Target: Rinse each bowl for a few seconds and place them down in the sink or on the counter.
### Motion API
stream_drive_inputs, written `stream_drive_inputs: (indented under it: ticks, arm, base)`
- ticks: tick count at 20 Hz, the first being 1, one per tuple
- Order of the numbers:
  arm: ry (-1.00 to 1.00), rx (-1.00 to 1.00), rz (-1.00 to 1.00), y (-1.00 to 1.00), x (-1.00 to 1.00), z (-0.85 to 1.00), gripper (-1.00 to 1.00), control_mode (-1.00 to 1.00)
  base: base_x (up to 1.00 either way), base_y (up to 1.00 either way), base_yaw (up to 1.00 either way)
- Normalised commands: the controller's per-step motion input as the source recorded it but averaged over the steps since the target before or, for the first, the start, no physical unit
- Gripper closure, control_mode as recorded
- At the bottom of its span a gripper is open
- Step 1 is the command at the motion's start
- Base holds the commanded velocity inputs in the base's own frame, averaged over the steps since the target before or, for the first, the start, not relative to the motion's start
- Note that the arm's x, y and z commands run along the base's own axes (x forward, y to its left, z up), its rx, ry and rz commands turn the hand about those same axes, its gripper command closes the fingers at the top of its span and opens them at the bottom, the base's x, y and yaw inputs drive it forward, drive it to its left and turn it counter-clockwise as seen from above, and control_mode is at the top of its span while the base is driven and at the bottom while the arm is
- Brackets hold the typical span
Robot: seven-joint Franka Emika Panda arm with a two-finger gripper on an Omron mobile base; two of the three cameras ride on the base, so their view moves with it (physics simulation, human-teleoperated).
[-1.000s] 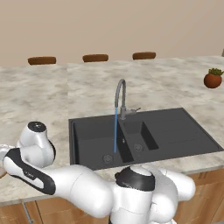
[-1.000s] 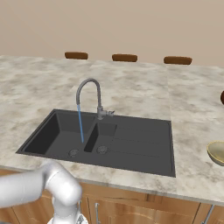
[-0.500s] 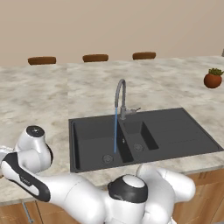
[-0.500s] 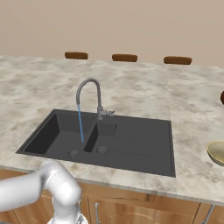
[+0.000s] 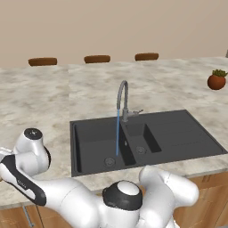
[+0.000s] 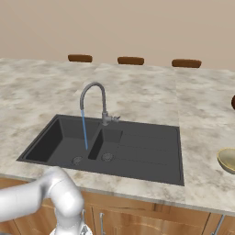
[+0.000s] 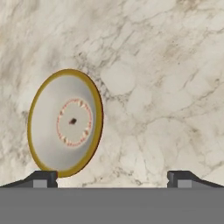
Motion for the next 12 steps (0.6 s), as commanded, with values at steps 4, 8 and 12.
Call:
stream_drive_inputs:
  ticks: [4,8,12]
  arm:
    - [0.03,0.01,-0.03,0.07,0.08,-0.12,-1.00,-1.00]
    - [0.03,0.01,-0.03,0.12,0.06,-0.15,-1.00,-1.00]
    - [0.00,0.00,-0.02,0.20,0.07,-0.13,-1.00,-1.00]
  base:
    - [0.00,0.00,0.00]
    - [0.00,0.00,0.00]
    - [0.00,0.00,0.00]
